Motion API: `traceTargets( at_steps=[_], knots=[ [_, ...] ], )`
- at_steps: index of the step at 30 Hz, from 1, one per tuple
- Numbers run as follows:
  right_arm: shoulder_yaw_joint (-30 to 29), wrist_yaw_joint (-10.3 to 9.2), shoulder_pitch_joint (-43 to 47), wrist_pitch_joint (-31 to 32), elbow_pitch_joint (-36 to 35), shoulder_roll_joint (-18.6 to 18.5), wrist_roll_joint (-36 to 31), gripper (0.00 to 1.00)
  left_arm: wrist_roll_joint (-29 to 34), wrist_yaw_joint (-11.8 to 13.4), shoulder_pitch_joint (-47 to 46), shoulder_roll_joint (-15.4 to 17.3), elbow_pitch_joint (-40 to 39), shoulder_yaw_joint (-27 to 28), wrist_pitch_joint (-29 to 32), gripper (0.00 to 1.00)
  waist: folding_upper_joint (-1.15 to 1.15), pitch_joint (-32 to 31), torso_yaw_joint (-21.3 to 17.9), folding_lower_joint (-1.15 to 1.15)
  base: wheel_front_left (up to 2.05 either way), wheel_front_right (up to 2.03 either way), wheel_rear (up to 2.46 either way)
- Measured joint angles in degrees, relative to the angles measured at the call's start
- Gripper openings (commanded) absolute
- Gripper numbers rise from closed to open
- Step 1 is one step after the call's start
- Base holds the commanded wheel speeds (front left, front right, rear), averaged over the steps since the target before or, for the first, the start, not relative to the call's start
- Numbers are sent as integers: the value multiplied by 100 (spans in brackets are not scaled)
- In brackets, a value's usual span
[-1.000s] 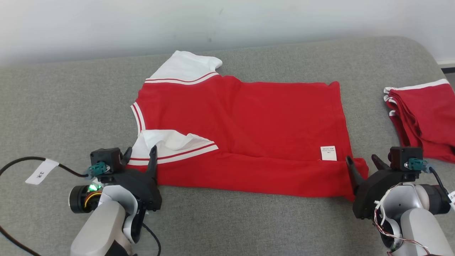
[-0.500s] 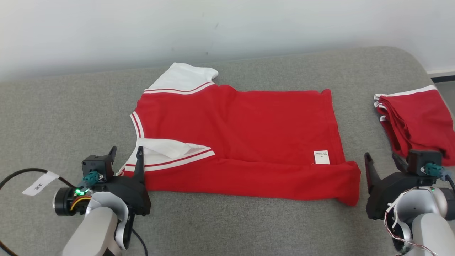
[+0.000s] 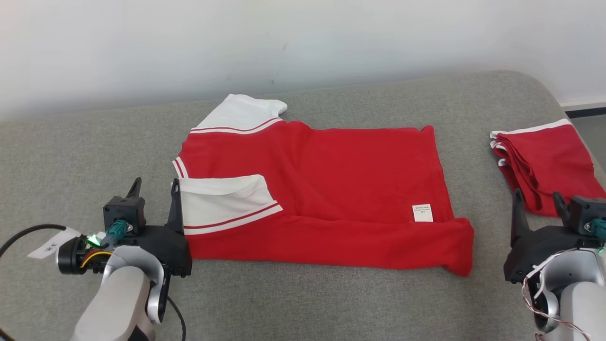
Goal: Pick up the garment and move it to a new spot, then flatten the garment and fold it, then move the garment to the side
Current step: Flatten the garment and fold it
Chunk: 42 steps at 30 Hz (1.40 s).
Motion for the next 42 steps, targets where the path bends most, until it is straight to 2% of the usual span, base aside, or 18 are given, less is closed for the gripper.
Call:
traceTargets(
  at_steps=[4,8,11,16,19,23,32,42],
  knots=[
    [313,-1,-108,-205,-79,21,144,100,-31,-45,-31,-60,-37,-3,-1,100,0,19,-27,1,0,0,0],
    [1287,0,-199,-265,-44,40,605,100,-58,-51,-58,-87,-40,-11,-10,100,0,67,-49,1,0,0,0],
    [1805,-1,-204,-276,26,44,809,100,-66,-52,-94,-157,-27,-25,-10,100,0,114,-46,1,0,0,0],
    [2626,0,-244,-319,400,49,976,100,-91,-91,-118,-285,25,-58,-15,100,0,183,47,1,0,0,0],
    [2842,-1,-308,-288,684,45,928,100,-91,-99,-138,-368,34,-68,-15,100,0,211,106,1,0,0,0],
    [2981,0,-321,-208,1133,49,650,100,-90,-107,-165,-401,31,-55,-15,100,0,258,172,1,0,0,0],
    [2707,0,-533,-199,1961,46,294,100,-59,-187,-236,-411,-48,25,-15,100,0,415,216,1,0,0,0],
    [2519,5,-808,-394,2297,71,235,100,5,-301,-754,35,167,169,-11,100,0,593,162,1,0,0,0]
  ],
)
